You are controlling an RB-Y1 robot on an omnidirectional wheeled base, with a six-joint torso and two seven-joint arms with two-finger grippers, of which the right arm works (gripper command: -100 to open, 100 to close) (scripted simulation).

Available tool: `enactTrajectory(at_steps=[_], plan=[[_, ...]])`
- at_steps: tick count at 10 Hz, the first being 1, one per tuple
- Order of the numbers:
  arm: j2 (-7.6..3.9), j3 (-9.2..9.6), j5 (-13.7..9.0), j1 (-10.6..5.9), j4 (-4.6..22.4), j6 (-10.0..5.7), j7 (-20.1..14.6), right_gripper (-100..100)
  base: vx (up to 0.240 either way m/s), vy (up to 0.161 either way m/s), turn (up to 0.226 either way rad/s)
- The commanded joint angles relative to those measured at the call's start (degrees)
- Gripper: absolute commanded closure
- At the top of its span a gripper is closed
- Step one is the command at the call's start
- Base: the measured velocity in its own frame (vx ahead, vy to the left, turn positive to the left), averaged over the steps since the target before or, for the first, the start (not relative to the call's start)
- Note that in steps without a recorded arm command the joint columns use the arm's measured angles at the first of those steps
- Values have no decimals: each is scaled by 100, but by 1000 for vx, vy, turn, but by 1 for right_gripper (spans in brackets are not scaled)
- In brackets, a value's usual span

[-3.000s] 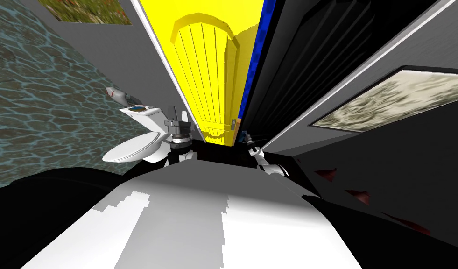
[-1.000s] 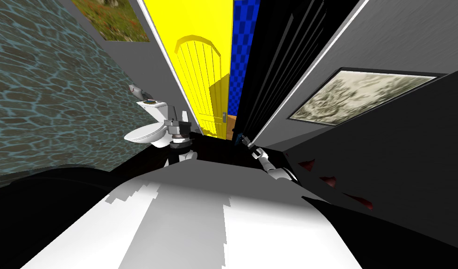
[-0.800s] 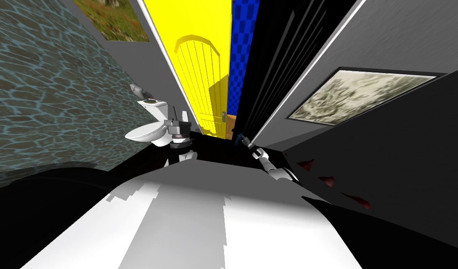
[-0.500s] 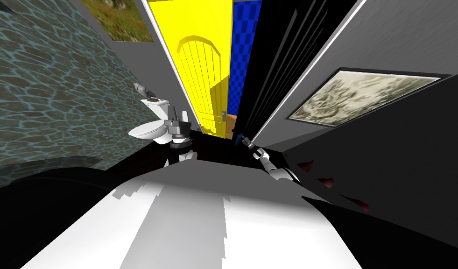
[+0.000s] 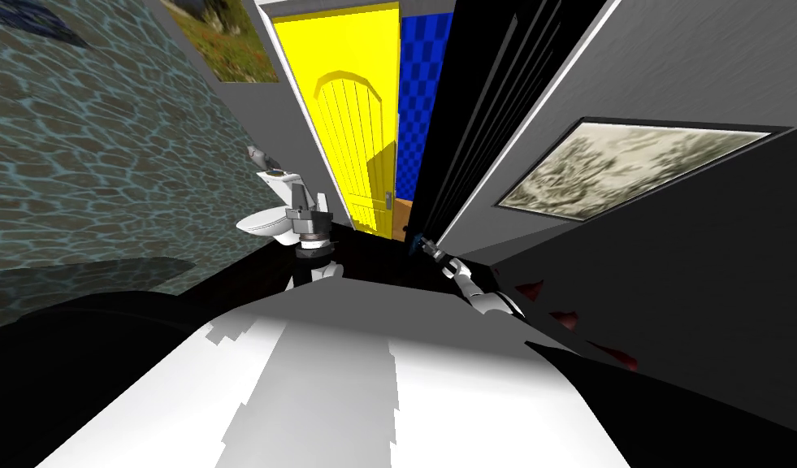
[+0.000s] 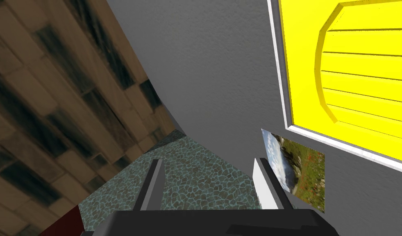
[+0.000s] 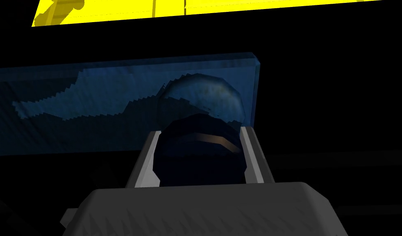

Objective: Pull the door open

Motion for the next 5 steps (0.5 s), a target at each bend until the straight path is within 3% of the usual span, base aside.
enactTrajectory(at_steps=[1, 4, 5], plan=[[-36, 5, 50, -7, 84, -207, -43, 100, -86, -163, 103], [-104, 0, 130, -21, 199, -485, -102, 100, -94, -170, 92], [-93, -9, 112, -36, 182, -411, -81, 100, -34, -70, 13]])
